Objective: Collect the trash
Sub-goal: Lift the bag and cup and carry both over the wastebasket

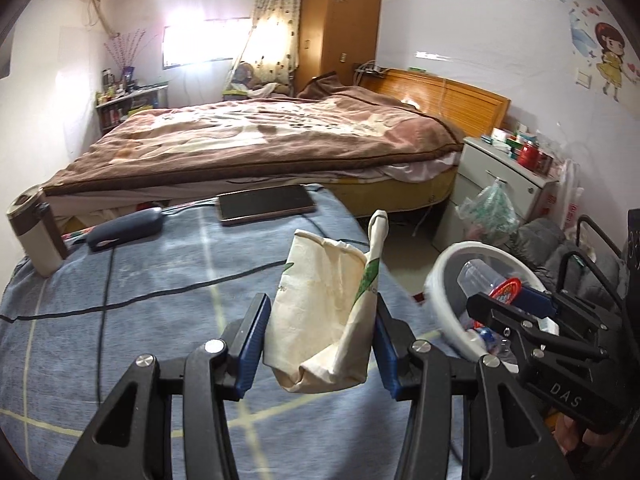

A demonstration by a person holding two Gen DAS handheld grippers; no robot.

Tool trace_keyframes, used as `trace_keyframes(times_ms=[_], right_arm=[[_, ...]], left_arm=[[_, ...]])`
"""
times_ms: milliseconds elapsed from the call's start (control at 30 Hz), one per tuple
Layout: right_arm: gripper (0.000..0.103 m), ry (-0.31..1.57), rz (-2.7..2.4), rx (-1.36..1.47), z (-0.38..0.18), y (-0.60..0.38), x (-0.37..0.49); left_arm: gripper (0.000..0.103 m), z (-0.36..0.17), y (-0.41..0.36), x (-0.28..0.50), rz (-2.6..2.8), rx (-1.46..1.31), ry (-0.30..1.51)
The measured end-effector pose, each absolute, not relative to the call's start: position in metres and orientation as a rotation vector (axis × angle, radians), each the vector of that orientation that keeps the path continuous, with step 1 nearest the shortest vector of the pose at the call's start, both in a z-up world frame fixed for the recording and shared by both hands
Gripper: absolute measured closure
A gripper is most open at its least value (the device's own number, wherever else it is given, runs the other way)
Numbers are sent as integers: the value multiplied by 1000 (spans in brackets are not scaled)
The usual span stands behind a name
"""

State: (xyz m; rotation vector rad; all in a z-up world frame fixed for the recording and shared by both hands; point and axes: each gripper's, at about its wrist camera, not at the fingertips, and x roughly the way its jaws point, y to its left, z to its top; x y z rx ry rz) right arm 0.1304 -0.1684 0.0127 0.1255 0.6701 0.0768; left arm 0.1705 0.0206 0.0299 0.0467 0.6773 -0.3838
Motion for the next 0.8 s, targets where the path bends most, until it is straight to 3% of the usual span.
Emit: trace_keyframes(times_ms=[800], right_arm=[[56,727,-158,174,-5,-299,113]], left_arm=[[52,-5,-156,151,-626,144,778]])
